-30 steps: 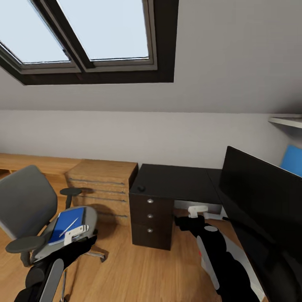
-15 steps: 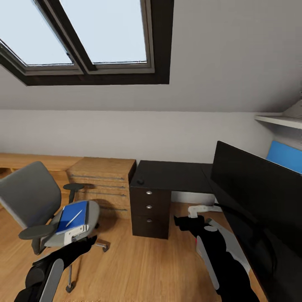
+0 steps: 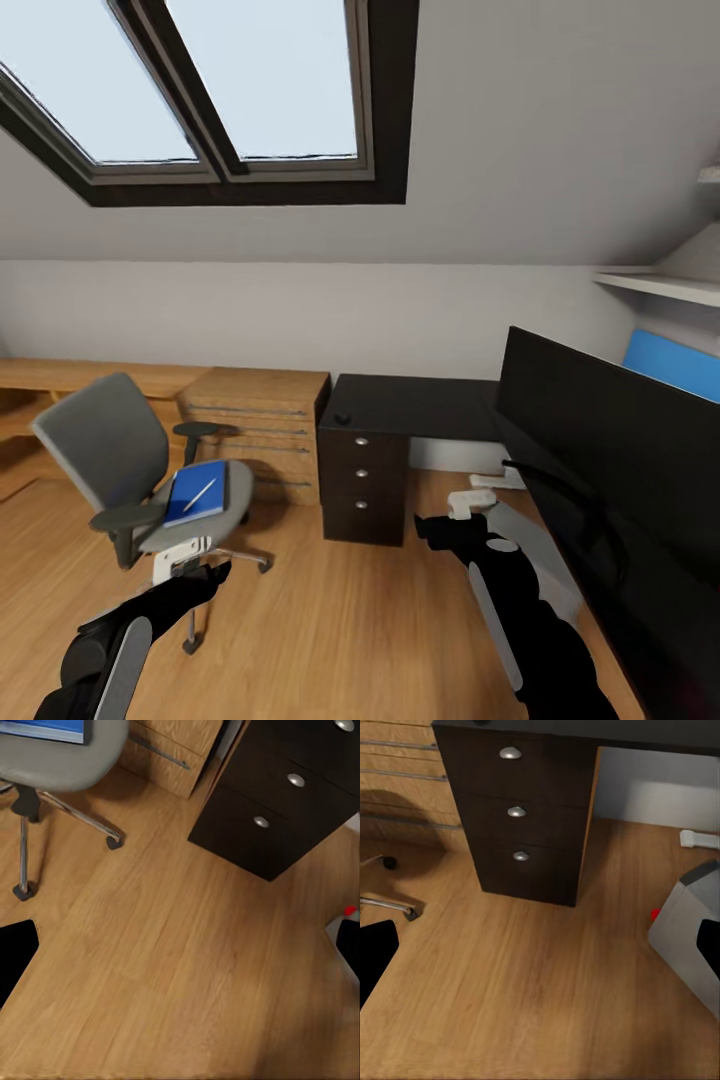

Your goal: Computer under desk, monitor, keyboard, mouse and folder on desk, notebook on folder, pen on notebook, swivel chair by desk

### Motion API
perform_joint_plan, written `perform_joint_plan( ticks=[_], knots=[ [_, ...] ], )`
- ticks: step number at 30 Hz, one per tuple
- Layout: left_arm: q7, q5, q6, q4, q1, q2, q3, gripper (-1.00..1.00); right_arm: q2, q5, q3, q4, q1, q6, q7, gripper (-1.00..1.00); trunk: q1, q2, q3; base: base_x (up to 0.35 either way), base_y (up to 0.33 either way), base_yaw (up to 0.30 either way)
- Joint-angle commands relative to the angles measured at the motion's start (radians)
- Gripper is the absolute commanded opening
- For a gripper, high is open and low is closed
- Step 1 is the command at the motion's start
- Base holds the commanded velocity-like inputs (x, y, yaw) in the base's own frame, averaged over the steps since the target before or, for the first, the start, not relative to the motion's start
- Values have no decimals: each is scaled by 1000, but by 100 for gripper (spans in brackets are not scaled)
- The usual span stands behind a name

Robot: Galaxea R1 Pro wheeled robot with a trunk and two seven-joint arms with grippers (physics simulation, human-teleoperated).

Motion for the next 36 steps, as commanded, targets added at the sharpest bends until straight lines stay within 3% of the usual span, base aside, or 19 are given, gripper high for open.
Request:
perform_joint_plan(
  ticks=[1,20,36],
  knots=[
    [9,11,5,-1,-1,0,0,100,0,1,1,-1,-1,5,-2,100,0,-1,-1,-335,5,0],
    [8,11,5,-1,-1,0,0,100,0,2,2,-1,-1,5,-3,100,0,-1,-1,-91,1,0],
    [8,11,5,-1,-1,0,0,100,0,2,3,13,-1,4,-2,100,0,-1,-1,-314,0,0]
  ],
)
